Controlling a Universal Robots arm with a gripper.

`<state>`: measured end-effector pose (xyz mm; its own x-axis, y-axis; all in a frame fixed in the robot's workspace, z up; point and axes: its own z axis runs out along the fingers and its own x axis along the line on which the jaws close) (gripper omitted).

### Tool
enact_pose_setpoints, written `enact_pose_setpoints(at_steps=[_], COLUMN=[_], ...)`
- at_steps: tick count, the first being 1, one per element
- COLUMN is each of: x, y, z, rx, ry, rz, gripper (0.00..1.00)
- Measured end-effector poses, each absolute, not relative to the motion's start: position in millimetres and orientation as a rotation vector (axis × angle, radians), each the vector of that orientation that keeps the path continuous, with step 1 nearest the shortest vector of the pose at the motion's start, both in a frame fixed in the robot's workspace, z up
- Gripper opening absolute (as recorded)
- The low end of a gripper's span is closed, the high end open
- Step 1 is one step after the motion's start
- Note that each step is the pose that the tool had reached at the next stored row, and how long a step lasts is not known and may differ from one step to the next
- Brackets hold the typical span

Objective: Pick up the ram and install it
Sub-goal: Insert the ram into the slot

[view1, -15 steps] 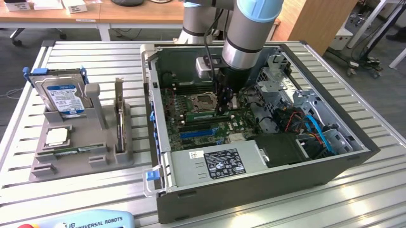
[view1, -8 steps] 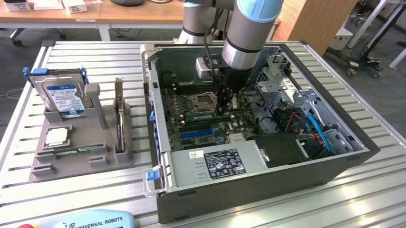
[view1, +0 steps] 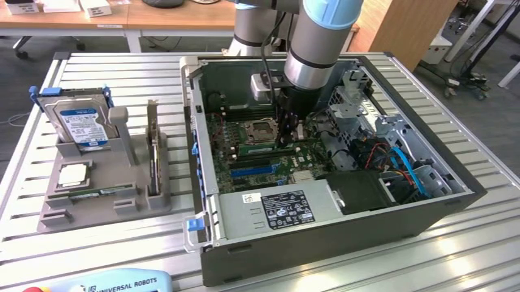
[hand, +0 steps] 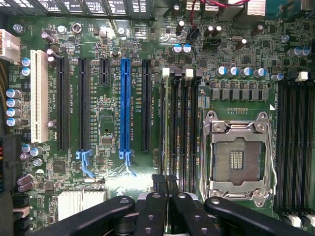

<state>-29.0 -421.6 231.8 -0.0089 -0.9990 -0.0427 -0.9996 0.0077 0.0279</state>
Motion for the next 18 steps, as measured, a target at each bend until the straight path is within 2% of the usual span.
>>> enact_pose_setpoints(at_steps=[18], x=[-29.1], y=[-421.5], z=[230.7], rx=[-2.204], ry=[2.223], rz=[0.078], gripper=[0.11])
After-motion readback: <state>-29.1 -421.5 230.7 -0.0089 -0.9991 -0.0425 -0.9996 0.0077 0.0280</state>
